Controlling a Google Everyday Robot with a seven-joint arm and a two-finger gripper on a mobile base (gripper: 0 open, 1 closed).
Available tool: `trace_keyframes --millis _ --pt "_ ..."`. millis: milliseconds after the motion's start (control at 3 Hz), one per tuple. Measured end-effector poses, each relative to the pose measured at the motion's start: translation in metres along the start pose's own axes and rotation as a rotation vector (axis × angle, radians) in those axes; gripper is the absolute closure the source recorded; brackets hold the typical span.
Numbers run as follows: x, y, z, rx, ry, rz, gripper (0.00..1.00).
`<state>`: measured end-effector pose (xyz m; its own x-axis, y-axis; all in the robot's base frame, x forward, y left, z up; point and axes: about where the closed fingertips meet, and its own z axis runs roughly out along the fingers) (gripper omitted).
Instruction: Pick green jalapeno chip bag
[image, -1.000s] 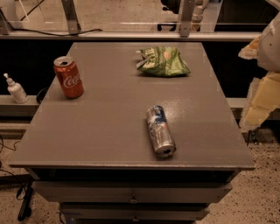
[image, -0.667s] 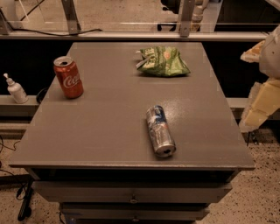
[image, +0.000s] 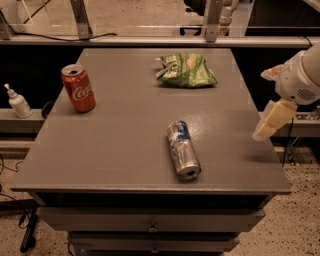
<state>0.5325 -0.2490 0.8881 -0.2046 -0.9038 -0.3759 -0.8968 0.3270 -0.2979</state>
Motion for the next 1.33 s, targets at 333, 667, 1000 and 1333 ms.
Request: trace_keyframes --millis 333,667,1000,1333 --pt "0.000 0.000 0.000 0.000 0.000 0.000 0.00" --pt "-0.025 -0.006 0.006 0.028 -0.031 -0.015 0.00" --pt "-0.059 -0.020 0.015 0.064 -0.077 -0.027 0.00" --pt "-0.089 -0.039 0.031 0.091 -0.137 -0.034 0.00"
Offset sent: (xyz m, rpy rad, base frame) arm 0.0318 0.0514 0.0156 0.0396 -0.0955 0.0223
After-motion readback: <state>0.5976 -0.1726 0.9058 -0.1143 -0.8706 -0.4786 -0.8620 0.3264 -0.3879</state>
